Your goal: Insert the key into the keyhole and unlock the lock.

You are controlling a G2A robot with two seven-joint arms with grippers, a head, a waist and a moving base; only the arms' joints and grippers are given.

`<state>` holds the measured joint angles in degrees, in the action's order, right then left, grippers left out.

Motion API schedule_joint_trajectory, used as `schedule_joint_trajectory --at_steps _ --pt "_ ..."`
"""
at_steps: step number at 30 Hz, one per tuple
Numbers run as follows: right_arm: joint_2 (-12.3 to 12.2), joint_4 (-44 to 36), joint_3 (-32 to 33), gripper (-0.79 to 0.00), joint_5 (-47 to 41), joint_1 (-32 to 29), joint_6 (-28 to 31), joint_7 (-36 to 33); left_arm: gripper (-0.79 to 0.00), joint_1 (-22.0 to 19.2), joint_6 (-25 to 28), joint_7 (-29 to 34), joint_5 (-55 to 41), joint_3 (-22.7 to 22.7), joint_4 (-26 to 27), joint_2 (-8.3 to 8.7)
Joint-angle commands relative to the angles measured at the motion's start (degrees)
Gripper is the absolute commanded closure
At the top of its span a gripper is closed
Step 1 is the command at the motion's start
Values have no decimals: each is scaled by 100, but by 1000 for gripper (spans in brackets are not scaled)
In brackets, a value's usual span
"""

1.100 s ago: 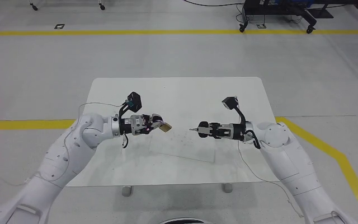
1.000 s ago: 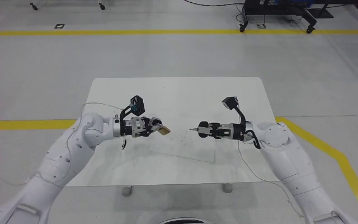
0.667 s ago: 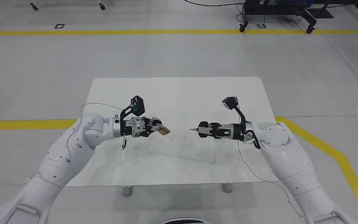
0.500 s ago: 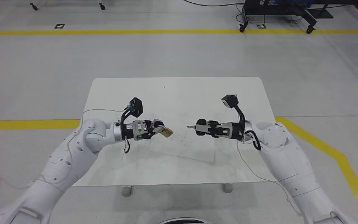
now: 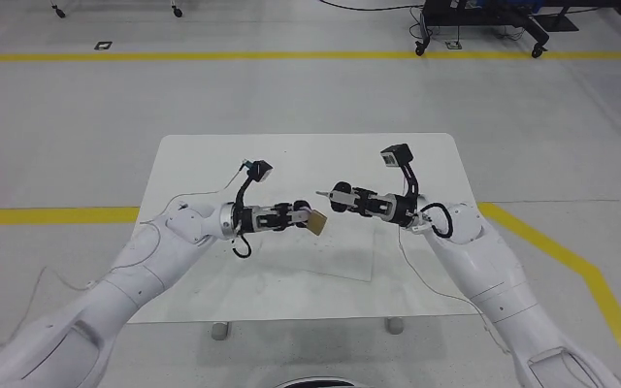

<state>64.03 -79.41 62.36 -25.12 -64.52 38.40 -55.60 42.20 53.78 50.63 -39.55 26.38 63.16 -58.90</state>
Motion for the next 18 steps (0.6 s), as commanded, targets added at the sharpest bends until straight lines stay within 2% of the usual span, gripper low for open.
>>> schedule_joint_trajectory --at_steps 1,5,13,16,18 --pt "23 57 -87 0 11 62 9 -18 0 -80 -106 94 -328 -77 -123 -66" --pt "63 112 -238 0 -47 132 82 -99 0 -165 -97 85 -301 -217 -319 -168" --pt "93 134 -338 0 -56 149 217 -151 0 -209 -103 91 -501 -348 -527 -265" --pt "92 80 -301 0 -144 103 387 -127 0 -131 -374 363 -1173 -328 -520 -301" --pt "80 15 -238 0 -285 43 526 -157 0 -27 -793 781 -2055 -214 -504 -330"
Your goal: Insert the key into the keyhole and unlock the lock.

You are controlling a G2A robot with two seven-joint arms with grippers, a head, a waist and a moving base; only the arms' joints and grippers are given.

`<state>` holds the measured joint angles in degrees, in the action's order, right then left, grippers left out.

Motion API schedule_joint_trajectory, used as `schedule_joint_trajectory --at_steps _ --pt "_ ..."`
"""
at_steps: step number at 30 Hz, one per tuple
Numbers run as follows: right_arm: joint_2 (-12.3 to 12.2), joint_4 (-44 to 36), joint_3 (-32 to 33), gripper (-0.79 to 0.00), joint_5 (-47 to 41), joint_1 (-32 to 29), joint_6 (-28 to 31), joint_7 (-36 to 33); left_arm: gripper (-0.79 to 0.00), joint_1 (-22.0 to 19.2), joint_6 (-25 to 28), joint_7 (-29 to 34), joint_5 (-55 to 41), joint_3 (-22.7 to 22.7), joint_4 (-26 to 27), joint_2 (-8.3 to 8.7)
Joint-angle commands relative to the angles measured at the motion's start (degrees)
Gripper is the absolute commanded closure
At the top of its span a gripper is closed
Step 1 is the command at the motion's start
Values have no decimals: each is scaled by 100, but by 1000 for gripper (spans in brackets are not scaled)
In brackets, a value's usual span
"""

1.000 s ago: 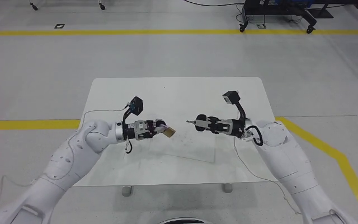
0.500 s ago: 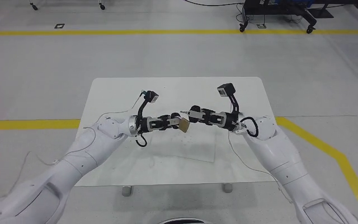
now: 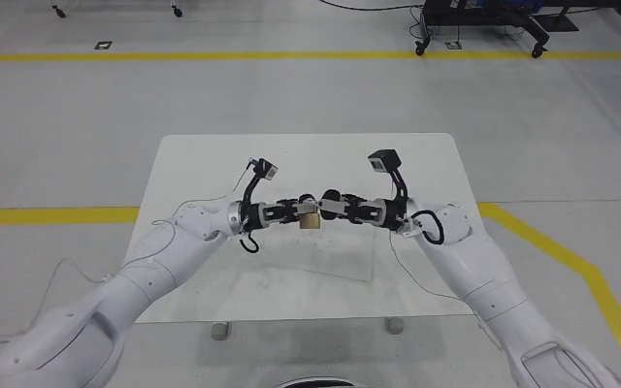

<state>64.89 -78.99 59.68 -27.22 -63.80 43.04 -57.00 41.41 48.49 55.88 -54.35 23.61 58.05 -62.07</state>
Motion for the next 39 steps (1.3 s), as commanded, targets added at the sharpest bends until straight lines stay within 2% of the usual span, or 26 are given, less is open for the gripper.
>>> schedule_joint_trajectory --at_steps 1,5,7,20,22,24,25,26,27,29,32,35,39 --pt "-15 -67 67 0 -170 -65 132 -47 0 96 -569 562 -1006 144 -19 -29" --pt "-64 -252 251 0 -543 -221 275 -149 0 183 -1450 1443 -1976 515 -356 -147" --pt "-104 -356 353 0 -707 -307 216 -207 0 95 -1344 1338 -1788 738 -565 -204" --pt "-125 -408 385 0 -852 -345 122 -301 0 95 -1344 1338 -1788 738 -565 -204" --pt "-121 -443 402 0 -644 -358 18 -87 0 117 -1370 1285 -1822 749 -543 -207" --pt "-107 -506 430 0 -208 -390 34 325 0 291 -1483 896 -2273 900 -297 -252" --pt "-96 -554 460 0 58 -427 96 618 0 428 -1538 716 -2730 998 -130 -296" --pt "-79 -595 506 0 351 -492 191 1026 0 637 -1823 560 -3541 1097 125 -369" --pt "-59 -660 526 0 668 -562 249 1402 0 714 -2024 459 -3971 1159 143 -426" --pt "-19 -814 555 0 1352 -693 256 2111 0 739 -2108 214 -4191 1132 36 -557" --pt "40 -1106 606 0 2376 -928 204 3119 0 605 -1848 -66 -4057 1075 -189 -752" --pt "98 -1402 681 0 3400 -1195 -20 4139 0 449 -1524 -74 -3802 1056 -452 -919" --pt "179 -1766 678 0 4970 -1474 -712 5356 0 297 -927 -42 -3067 949 -818 -1106"
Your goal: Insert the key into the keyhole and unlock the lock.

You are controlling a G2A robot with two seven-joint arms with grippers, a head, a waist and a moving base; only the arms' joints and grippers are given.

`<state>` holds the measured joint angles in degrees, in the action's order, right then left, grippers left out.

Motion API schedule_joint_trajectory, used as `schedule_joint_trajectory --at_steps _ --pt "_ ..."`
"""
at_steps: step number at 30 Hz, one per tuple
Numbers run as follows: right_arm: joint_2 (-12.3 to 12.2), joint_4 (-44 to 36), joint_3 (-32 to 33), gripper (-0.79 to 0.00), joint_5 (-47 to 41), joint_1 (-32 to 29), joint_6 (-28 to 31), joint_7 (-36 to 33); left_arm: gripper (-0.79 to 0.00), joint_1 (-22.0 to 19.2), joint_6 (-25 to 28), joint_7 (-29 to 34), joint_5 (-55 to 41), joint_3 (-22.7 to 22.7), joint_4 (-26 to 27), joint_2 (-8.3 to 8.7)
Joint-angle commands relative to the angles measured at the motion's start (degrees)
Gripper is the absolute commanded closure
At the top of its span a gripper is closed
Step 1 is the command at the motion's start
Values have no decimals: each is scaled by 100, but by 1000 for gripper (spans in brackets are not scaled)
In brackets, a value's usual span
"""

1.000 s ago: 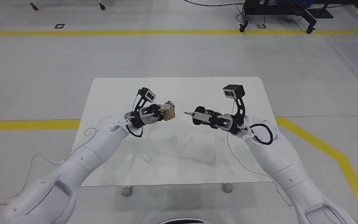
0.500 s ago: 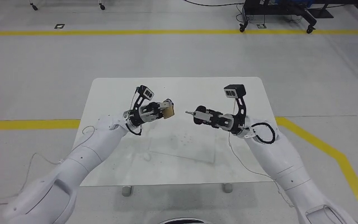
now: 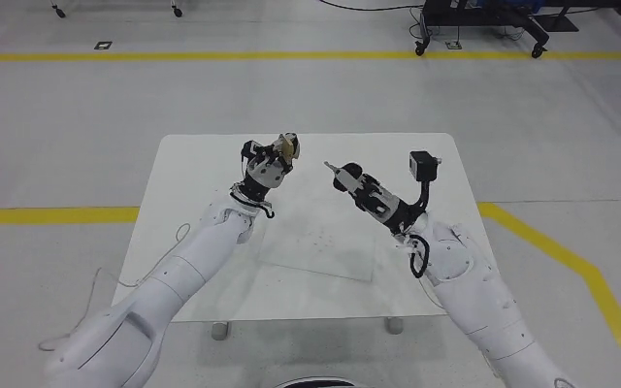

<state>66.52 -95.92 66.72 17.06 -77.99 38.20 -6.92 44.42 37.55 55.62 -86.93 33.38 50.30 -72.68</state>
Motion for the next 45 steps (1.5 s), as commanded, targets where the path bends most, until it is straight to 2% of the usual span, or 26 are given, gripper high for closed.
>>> schedule_joint_trajectory --at_steps 1,6,11,16,23,45 --pt "39 -151 -68 0 899 -117 -444 619 0 -25 257 -16 304 -35 -96 -85" --pt "132 -362 -399 0 2409 -292 -1460 1382 0 -66 595 -79 779 -13 -303 -246" --pt "169 -524 -552 0 2938 -463 -1904 1571 0 -21 917 -44 1057 128 -419 -343" --pt "185 -581 -606 0 3030 -570 -1920 1569 0 19 1182 -72 1453 265 -483 -402" --pt "244 -523 -640 0 3068 -555 -2331 1645 0 136 1161 -51 1612 514 -448 -460" --pt "332 -440 -636 0 3022 -468 -2268 1427 0 360 1049 61 2334 1149 -385 -594"
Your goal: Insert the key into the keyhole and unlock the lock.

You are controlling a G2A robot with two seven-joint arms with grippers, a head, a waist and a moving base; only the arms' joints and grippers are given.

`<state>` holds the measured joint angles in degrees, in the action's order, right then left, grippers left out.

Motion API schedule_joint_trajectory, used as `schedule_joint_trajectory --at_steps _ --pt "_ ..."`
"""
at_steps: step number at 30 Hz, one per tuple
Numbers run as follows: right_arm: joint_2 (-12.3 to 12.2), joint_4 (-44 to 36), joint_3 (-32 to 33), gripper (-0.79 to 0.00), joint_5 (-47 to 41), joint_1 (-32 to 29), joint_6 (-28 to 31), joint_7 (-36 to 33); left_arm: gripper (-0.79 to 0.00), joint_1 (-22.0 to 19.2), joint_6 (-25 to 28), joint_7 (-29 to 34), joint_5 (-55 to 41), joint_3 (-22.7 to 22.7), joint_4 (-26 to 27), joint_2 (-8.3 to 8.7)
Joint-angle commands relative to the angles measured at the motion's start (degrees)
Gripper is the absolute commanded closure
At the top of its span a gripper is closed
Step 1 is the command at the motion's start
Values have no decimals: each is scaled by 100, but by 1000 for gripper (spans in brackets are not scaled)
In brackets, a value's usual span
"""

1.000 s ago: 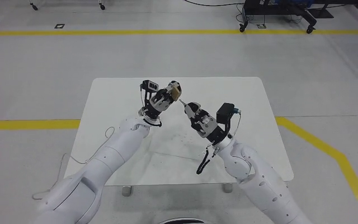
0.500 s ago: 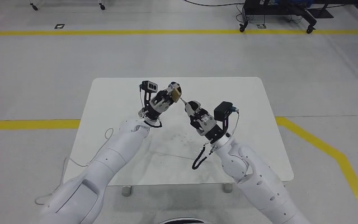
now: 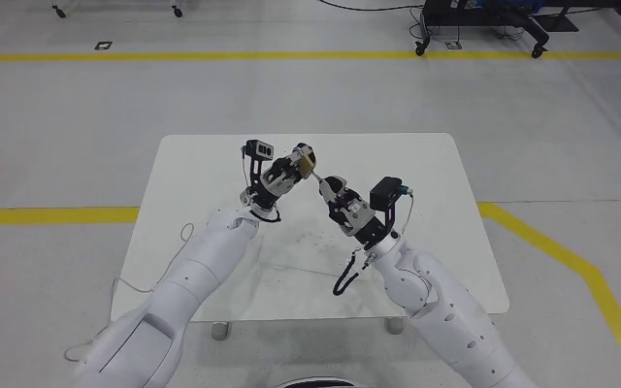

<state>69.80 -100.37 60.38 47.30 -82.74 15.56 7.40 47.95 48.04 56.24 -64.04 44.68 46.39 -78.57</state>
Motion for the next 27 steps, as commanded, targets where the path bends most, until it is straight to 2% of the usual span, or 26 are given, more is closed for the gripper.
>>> schedule_joint_trajectory --at_steps 1,14,22,27 --pt "8 12 -1 0 -1 12 -9 -8 0 12 5 -5 105 41 5 -7" --pt "35 -59 65 0 16 -66 67 -34 0 114 -158 75 159 361 11 -90" --pt "10 -212 208 0 -67 -198 298 -260 0 146 -198 174 202 518 -27 -150" --pt "24 -196 230 0 -118 -142 233 -362 0 157 -219 218 337 580 -34 -183"
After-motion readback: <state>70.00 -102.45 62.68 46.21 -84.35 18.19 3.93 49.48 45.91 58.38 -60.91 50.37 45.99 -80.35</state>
